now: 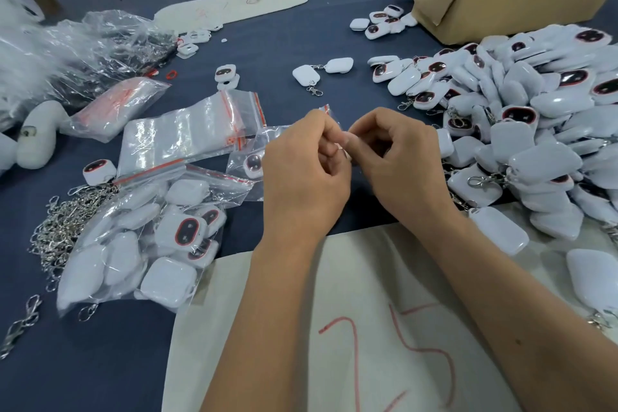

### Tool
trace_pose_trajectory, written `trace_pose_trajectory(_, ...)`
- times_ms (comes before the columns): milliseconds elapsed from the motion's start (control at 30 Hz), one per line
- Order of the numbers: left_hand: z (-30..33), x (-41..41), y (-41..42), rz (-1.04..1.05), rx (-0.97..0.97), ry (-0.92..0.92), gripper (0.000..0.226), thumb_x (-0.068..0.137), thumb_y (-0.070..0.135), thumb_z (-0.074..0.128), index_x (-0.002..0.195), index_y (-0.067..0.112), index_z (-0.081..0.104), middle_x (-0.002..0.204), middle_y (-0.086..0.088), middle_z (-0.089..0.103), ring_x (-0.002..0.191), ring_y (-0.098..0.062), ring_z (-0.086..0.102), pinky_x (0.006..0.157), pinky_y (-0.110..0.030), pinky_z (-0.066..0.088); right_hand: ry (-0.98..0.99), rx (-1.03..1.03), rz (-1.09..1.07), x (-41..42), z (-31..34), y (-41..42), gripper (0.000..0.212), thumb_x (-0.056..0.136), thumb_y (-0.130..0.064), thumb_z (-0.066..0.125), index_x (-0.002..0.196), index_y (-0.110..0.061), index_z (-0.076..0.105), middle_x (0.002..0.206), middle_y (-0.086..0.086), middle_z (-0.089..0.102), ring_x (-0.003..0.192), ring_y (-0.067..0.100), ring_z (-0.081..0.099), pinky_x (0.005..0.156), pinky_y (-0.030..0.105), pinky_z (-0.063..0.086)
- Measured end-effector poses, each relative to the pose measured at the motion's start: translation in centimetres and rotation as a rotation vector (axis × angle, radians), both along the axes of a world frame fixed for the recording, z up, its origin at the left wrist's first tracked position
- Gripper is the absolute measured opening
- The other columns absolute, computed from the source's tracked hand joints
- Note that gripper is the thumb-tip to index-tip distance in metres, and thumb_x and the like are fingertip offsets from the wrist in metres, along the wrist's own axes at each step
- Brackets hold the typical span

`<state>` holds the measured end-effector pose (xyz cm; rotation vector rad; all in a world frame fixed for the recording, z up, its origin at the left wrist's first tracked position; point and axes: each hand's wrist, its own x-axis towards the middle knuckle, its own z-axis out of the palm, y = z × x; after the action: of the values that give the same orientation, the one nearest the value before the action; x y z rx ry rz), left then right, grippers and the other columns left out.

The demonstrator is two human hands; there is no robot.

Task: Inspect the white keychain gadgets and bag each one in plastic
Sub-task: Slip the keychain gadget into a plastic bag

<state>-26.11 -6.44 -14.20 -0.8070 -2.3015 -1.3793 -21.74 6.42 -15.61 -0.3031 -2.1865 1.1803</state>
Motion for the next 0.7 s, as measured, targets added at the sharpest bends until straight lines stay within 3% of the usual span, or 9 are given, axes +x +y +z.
trace_pose_trajectory(67,-0.1,0.1,0.1,-0.019,-0.006,0.022,0.019,0.077,-0.001,0.064,0.083,0.016,0.061,0.068,0.008,0.061,0.064,-0.016,0.061,0.060,-0.037,0.055,0.032,-0.031,0.059,0.1,0.1,0.0,0.006,0.096,-0.017,0.073,0.092,-0.014,0.076,0.079,-0.008,0.074,0.073,0.009,0.069,0.069,0.027,0.053)
trace_pose_trajectory(167,-0.3,0.0,0.3,-0.023,0.032,0.029,0.019,0.080,-0.002,0.068,0.083,0.015,0.060,0.066,0.007,0.060,0.063,-0.017,0.060,0.057,-0.030,0.053,0.047,-0.139,0.233,0.2,0.3,-0.2,0.019,0.101,-0.001,0.061,0.109,-0.009,0.076,0.090,-0.002,0.079,0.080,0.012,0.075,0.074,0.032,0.060)
trace_pose_trajectory(233,-0.3,-0.1,0.3,-0.002,0.068,0.028,0.019,0.083,0.000,0.069,0.082,0.016,0.059,0.067,0.008,0.061,0.063,-0.016,0.061,0.057,-0.026,0.052,-0.001,-0.222,0.314,0.1,0.4,-0.3,0.027,0.106,-0.002,0.052,0.121,-0.011,0.072,0.080,-0.001,0.075,0.065,0.014,0.068,0.062,0.028,0.055)
trace_pose_trajectory(333,-0.1,0.0,0.4,0.043,0.144,0.034,0.021,0.084,0.003,0.071,0.082,0.020,0.058,0.069,0.010,0.061,0.063,-0.012,0.061,0.057,-0.017,0.049,-0.098,-0.204,0.322,0.2,0.3,-0.5,0.032,0.111,-0.013,0.044,0.135,-0.019,0.065,0.058,-0.009,0.061,0.049,0.016,0.055,0.057,0.033,0.049)
trace_pose_trajectory(400,0.1,0.0,0.4,0.068,0.193,0.037,0.022,0.082,0.002,0.071,0.082,0.020,0.058,0.070,0.011,0.061,0.062,-0.012,0.061,0.057,-0.013,0.047,-0.089,-0.101,0.224,0.3,0.2,-0.9,0.027,0.111,-0.019,0.046,0.128,-0.018,0.068,0.053,-0.015,0.057,0.048,0.010,0.054,0.058,0.029,0.047)
trace_pose_trajectory(467,0.1,0.0,0.5,0.085,0.221,0.029,0.022,0.080,0.000,0.070,0.082,0.018,0.058,0.070,0.010,0.062,0.062,-0.012,0.061,0.056,-0.012,0.046,-0.060,0.014,0.114,0.4,0.2,-1.2,0.023,0.110,-0.019,0.050,0.106,-0.013,0.072,0.054,-0.016,0.057,0.052,0.010,0.055,0.060,0.028,0.043)
trace_pose_trajectory(533,0.0,0.0,0.5,0.084,0.215,0.020,0.022,0.081,-0.001,0.070,0.081,0.018,0.059,0.070,0.009,0.062,0.063,-0.013,0.061,0.056,-0.012,0.047,-0.085,-0.007,0.195,0.4,0.4,-1.2,0.031,0.111,-0.018,0.045,0.094,-0.010,0.069,0.057,-0.014,0.057,0.048,0.011,0.053,0.056,0.029,0.041)
trace_pose_trajectory(633,-0.1,-0.1,0.5,0.093,0.203,-0.001,0.022,0.081,-0.001,0.070,0.080,0.018,0.060,0.071,0.009,0.064,0.065,-0.013,0.063,0.058,-0.011,0.046,-0.111,-0.158,0.334,0.6,0.9,-1.2,0.029,0.110,-0.013,0.045,0.108,-0.016,0.073,0.067,-0.008,0.065,0.046,0.016,0.058,0.050,0.028,0.047)
trace_pose_trajectory(700,-0.2,-0.3,0.6,0.103,0.212,-0.040,0.020,0.081,-0.001,0.070,0.077,0.016,0.060,0.069,0.008,0.064,0.063,-0.013,0.062,0.057,-0.011,0.045,-0.023,-0.015,0.069,0.6,0.7,-1.2,0.020,0.101,-0.009,0.057,0.104,-0.015,0.075,0.074,-0.009,0.072,0.062,0.015,0.068,0.063,0.035,0.056)
